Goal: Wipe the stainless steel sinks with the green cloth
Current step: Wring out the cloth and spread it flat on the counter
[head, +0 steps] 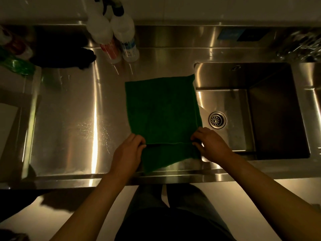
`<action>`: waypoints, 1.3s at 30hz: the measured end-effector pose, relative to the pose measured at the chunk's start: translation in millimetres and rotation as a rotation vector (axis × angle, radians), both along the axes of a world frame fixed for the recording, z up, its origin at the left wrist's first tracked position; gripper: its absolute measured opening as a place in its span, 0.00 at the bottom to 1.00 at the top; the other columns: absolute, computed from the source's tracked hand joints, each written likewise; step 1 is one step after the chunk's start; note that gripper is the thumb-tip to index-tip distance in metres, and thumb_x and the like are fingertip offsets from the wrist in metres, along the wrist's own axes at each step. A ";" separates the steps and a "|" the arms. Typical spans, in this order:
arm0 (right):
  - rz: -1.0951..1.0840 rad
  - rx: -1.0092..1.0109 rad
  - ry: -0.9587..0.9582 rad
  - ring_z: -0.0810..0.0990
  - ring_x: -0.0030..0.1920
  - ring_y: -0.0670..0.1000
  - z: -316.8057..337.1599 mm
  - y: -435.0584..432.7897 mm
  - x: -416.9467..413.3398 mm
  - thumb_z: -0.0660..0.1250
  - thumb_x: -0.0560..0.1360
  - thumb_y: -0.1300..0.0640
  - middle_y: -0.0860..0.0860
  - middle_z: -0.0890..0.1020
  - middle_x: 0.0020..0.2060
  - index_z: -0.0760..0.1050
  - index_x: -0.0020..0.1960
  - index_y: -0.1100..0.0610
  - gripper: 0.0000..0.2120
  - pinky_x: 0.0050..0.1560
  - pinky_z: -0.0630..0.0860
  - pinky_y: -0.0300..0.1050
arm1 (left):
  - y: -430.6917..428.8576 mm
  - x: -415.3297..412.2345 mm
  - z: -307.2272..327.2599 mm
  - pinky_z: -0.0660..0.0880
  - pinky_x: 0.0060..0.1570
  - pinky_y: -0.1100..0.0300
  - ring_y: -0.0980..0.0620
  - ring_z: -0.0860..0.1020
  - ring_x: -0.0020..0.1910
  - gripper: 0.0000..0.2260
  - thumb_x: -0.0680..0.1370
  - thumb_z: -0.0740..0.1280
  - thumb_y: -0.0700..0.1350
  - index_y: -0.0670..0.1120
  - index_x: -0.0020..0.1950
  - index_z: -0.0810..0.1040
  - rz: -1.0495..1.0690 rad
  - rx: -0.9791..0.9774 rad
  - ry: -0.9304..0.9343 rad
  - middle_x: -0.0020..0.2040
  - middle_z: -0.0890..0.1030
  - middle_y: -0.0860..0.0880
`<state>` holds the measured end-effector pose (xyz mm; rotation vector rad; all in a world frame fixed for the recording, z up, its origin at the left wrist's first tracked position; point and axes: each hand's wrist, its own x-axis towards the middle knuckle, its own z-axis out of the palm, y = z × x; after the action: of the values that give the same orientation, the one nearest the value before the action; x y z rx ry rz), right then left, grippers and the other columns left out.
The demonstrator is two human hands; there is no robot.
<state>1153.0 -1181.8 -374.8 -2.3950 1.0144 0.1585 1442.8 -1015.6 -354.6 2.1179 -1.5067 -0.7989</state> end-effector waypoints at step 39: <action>-0.815 0.473 -0.167 0.81 0.44 0.52 -19.9 -1.0 -11.3 0.78 0.73 0.56 0.52 0.82 0.45 0.79 0.54 0.56 0.13 0.45 0.77 0.46 | 27.3 -38.5 -24.0 0.76 0.54 0.46 0.42 0.72 0.60 0.24 0.79 0.68 0.62 0.44 0.63 0.76 0.196 0.366 -0.307 0.61 0.73 0.44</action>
<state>1141.8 -1182.8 -394.6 -1.4186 1.5698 -0.0914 1404.3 -988.2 -378.5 2.7171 -1.3410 -0.7481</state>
